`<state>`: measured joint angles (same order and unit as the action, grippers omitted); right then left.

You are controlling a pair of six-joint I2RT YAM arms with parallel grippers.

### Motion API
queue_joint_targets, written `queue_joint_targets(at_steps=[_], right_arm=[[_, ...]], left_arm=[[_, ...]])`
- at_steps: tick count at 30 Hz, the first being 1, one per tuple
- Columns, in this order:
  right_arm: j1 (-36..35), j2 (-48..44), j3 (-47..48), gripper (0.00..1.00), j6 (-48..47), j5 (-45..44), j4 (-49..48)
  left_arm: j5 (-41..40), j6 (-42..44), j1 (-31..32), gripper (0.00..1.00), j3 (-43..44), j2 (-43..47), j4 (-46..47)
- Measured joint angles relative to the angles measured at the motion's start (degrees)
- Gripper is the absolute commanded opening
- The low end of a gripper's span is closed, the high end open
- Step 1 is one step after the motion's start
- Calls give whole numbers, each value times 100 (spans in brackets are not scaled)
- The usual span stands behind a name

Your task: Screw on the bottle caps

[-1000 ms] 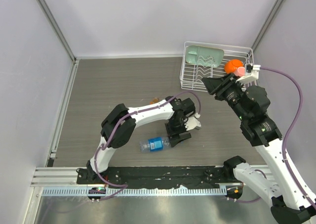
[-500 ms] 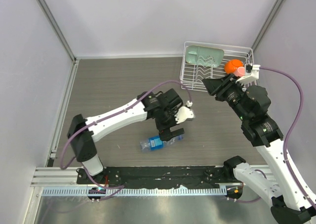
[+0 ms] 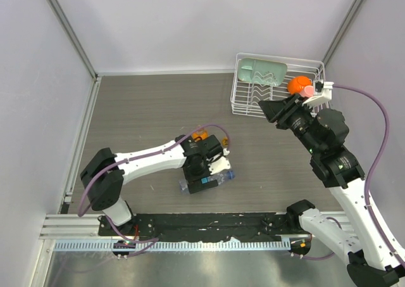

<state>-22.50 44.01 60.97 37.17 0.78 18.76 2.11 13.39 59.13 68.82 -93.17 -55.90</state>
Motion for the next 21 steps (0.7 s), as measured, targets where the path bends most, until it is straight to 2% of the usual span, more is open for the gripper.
queue_joint_targets(at_steps=[8,16,21], right_arm=[[0,28,4,28,-2,59,15],[0,83,70,28,-2,68,17],[0,160,85,27,-2,83,17]], left_arm=[[-31,-101,0,100,-111,-334,597],[-129,59,0,100,-955,-332,1255],[-256,105,0,93,-1069,-332,1554]])
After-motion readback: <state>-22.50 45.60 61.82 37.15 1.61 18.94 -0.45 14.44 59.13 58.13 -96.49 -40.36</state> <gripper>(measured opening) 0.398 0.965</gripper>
